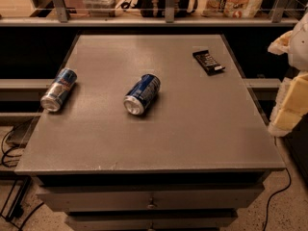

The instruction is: Pick rxbar chocolate

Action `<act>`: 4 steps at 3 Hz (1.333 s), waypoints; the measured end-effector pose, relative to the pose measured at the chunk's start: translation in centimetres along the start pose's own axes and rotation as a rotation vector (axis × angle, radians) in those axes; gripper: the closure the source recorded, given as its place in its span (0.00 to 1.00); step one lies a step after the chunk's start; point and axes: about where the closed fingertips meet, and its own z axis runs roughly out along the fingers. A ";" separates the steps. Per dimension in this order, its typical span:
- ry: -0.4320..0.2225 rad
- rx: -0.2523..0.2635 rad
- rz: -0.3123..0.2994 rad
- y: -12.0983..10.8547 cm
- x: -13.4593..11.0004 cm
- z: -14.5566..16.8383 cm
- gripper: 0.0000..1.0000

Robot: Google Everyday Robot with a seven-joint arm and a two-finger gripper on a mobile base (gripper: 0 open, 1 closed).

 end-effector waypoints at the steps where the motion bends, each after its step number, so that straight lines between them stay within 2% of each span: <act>1: 0.000 0.000 0.000 0.0 0.0 0.0 0.00; 2: -0.058 0.026 0.033 -1.4 -0.3 0.5 0.00; 3: -0.183 0.037 0.085 -4.2 -1.3 2.2 0.00; 4: -0.297 0.017 0.137 -7.1 -2.5 4.3 0.00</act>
Offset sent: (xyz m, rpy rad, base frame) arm 0.0444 -0.0035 -0.0059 0.1731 -0.0849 -0.0659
